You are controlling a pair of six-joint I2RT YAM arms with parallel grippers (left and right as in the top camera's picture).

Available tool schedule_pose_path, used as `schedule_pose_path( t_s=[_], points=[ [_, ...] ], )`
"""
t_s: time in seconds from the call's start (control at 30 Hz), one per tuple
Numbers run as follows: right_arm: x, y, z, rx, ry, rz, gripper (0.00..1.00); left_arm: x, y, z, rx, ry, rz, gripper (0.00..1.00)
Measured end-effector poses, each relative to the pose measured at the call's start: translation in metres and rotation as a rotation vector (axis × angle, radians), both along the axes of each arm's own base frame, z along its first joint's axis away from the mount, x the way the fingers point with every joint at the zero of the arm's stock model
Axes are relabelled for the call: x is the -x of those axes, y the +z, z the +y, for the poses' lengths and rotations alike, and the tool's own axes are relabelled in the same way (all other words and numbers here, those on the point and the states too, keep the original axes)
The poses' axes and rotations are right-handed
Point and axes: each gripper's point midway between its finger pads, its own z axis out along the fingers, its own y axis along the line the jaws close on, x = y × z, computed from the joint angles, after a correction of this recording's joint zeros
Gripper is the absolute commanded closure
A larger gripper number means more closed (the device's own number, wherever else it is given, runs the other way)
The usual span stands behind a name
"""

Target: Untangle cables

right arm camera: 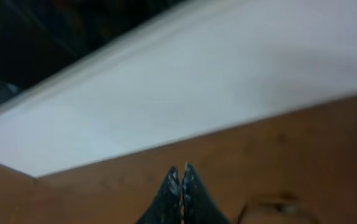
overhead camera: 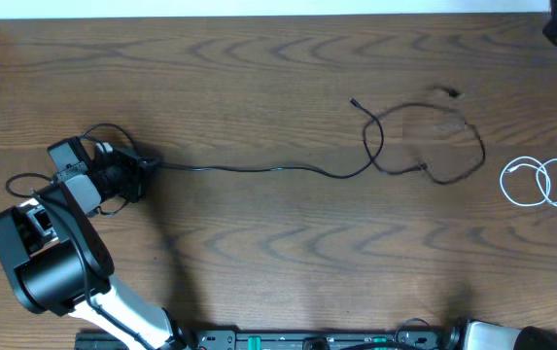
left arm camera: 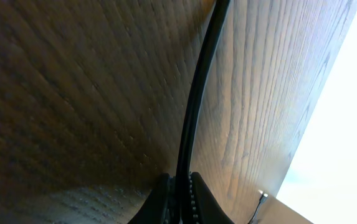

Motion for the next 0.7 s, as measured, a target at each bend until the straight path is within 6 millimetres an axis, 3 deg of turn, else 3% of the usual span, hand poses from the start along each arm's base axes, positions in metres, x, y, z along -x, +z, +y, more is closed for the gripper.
schedule_pose_path(
  t_s=[0.1,0.27,0.5,0.6,0.7],
  points=[
    [0.007,-0.021,-0.001,0.003,-0.009,0.091,0.99,0.000,0.000,0.000,0.000,0.000,0.000,0.92],
    [0.024,-0.075,-0.002,0.023,0.006,0.316,0.99,-0.001,0.000,-0.001,-0.003,-0.003,0.000,0.92],
    [0.037,-0.168,0.010,-0.008,0.075,0.698,0.64,-0.002,0.000,-0.004,-0.018,-0.010,0.002,0.89],
    [0.040,-0.201,0.029,0.011,0.159,0.828,0.55,-0.003,0.000,-0.005,-0.020,-0.012,0.002,0.83],
    [0.042,-0.228,0.052,0.042,0.250,0.926,0.38,-0.004,0.002,-0.005,-0.024,-0.015,-0.004,0.77]
  ],
)
